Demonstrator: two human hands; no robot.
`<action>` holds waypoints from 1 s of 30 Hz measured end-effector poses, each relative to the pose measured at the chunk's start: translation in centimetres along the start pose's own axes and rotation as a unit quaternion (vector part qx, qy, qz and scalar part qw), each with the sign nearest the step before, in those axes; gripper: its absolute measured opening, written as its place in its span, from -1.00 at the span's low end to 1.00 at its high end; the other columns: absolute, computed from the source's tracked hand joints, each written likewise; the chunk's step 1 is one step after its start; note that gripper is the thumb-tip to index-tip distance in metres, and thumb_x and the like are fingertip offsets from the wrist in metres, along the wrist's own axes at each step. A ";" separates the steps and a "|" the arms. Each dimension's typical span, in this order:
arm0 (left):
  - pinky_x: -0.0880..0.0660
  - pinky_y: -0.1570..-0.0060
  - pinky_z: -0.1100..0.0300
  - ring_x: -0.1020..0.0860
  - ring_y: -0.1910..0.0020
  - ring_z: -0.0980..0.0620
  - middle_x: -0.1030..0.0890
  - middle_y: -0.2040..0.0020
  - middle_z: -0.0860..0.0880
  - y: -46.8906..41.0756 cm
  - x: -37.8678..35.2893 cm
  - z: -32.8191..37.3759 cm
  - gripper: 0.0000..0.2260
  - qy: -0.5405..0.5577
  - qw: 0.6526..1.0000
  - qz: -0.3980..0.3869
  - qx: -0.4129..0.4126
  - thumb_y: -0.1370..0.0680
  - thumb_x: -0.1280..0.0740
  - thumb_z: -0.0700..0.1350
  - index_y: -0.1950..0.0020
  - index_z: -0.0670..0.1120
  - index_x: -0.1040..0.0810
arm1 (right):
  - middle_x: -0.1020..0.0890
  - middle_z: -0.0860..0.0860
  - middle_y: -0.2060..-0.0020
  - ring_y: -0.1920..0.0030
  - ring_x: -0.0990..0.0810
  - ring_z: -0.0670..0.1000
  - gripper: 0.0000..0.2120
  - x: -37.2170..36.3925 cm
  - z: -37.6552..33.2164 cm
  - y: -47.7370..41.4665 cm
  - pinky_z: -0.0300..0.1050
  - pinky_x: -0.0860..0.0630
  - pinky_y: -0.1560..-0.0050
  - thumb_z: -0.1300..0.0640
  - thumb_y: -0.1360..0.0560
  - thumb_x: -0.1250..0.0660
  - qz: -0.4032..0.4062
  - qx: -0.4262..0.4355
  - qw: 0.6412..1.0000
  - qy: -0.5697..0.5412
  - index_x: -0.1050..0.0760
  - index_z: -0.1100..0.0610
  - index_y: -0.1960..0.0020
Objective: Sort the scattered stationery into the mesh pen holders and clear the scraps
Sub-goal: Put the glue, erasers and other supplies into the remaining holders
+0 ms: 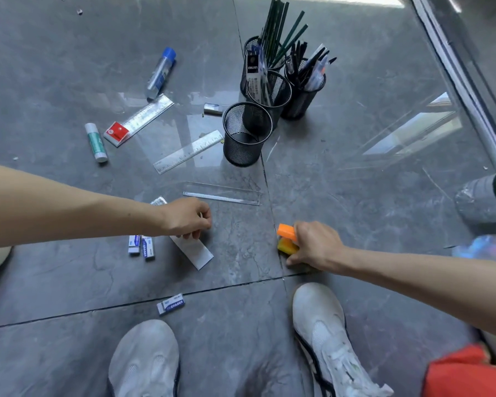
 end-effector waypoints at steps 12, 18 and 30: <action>-0.34 0.45 0.26 -0.44 0.47 0.04 -0.56 0.35 -0.06 0.2 1.4 -0.8 -0.92 0.048 0.998 0.025 0.014 -0.53 -0.20 -0.22 0.12 -0.11 -0.46 | -0.40 -0.06 0.49 0.44 -0.36 0.00 -0.63 4.4 -6.4 -4.0 -0.20 -0.30 0.43 0.08 -0.24 -0.51 -0.013 -0.017 0.953 -0.301 -0.29 0.09 0.39; -0.37 0.48 0.28 -0.48 0.42 0.02 -0.55 0.32 -0.09 -0.1 4.0 1.1 -0.89 0.162 0.984 0.077 -0.013 -0.58 -0.19 -0.18 0.05 -0.13 -0.50 | -0.56 -0.02 0.35 0.36 -0.58 0.08 -0.72 8.4 -11.0 -4.8 -0.09 -0.58 0.35 0.39 -0.34 -0.47 -0.065 0.080 0.860 -0.500 -0.41 0.11 0.23; -0.28 -0.23 -0.01 -0.33 -0.26 -0.27 -0.25 -0.33 -0.28 -1.9 14.1 -8.8 -0.61 0.087 0.835 0.468 0.276 -0.54 -0.28 -0.16 -0.31 -0.23 -0.28 | -0.59 0.25 0.23 0.40 -0.65 0.09 -0.85 8.8 -14.0 -8.0 -0.09 -0.59 0.42 0.31 -0.47 -0.37 -0.161 -0.009 0.664 -0.730 -0.44 0.32 0.00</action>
Point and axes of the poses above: each hand's wrist, its own y-axis away from the middle knuckle, its own x-axis out of the back of the hand, z = x × y, the point moved 2 cm from there along -y, towards the middle knuckle
